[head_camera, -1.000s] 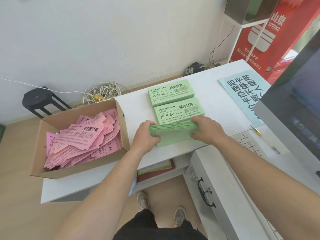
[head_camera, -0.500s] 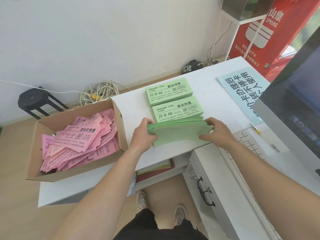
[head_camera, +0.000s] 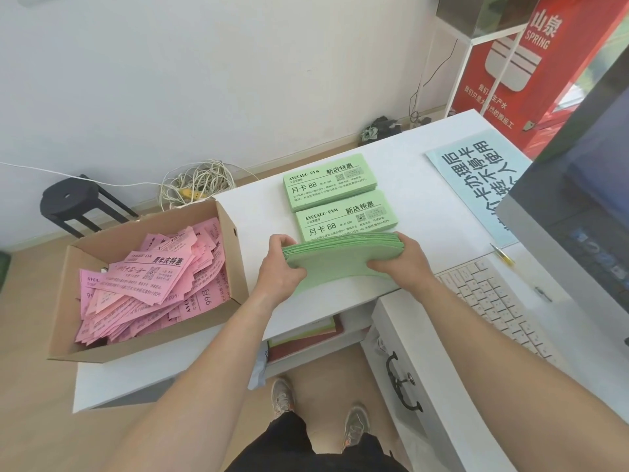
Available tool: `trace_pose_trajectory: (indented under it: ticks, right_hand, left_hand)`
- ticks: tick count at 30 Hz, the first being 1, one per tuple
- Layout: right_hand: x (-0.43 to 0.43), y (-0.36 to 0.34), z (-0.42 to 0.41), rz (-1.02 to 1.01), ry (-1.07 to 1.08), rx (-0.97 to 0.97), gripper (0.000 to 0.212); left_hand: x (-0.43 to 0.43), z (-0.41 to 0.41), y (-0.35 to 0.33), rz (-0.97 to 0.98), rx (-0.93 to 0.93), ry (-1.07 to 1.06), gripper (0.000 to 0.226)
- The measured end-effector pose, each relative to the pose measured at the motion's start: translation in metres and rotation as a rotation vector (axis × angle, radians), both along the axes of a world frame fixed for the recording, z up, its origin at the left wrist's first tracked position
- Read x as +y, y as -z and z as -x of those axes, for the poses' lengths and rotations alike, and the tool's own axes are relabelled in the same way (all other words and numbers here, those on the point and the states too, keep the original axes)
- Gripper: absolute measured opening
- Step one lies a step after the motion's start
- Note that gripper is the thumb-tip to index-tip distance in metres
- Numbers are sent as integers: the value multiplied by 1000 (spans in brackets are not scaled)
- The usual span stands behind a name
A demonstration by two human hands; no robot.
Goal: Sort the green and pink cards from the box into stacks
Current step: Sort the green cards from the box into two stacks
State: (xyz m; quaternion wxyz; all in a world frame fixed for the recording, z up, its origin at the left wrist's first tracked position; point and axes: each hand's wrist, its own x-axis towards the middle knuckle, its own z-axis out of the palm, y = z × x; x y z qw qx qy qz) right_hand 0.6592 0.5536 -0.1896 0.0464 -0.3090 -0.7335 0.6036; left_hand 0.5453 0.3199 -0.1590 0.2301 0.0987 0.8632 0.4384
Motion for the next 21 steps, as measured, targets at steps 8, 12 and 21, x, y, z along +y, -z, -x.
trace_pose_trajectory:
  ticks: [8, 12, 21]
  right_hand:
    - [-4, -1, 0, -23, -31, 31, 48]
    - [2, 4, -1, -45, -37, 40, 45]
    - [0, 7, -4, -54, -38, 17, 43]
  left_hand:
    - [7, -9, 14, -111, -89, -129, 45]
    - [7, -10, 19, -104, -87, -124, 46]
    - [8, -11, 25, -214, -77, -194, 44]
